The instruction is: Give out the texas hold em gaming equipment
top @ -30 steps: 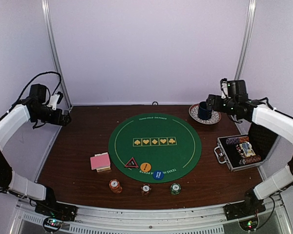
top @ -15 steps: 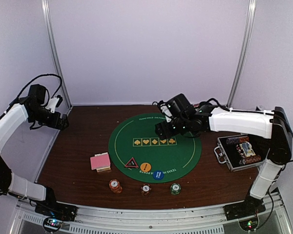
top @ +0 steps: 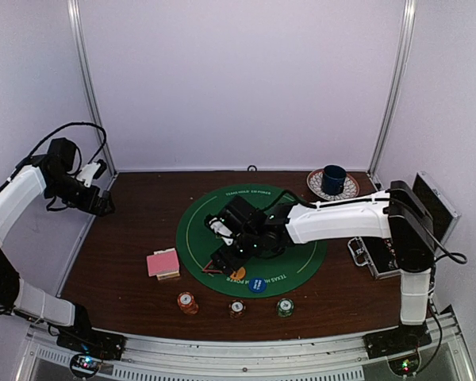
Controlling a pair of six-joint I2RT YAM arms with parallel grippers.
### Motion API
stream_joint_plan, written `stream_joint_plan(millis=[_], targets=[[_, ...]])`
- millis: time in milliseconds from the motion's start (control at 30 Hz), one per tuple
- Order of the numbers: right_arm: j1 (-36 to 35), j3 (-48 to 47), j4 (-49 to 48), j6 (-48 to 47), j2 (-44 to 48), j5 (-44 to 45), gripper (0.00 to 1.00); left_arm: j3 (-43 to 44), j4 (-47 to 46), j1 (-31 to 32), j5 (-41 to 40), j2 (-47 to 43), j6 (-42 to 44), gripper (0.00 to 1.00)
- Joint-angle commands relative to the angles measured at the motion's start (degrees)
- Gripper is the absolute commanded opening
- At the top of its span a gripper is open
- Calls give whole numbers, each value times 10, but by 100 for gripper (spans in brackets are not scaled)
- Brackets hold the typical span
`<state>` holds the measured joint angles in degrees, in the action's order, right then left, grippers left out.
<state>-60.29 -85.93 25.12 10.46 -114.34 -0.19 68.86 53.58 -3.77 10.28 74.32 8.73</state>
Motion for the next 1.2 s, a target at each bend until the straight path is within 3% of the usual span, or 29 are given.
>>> stream_joint_plan(millis=[0,367,867,1167], targets=[[-8,-30,7,-22,-38,-30,87,32,19,-3,30,2,17,97],[-21,-61,31,-50,-100,-23,73,52,32,-3,60,-5,10,98],[-19,-123,43,-47,-163,-1,41,55,42,-3,61,-15,19,98],[4,-208,55,-35,-220,-1,31,64,54,-2,78,-19,23,98]])
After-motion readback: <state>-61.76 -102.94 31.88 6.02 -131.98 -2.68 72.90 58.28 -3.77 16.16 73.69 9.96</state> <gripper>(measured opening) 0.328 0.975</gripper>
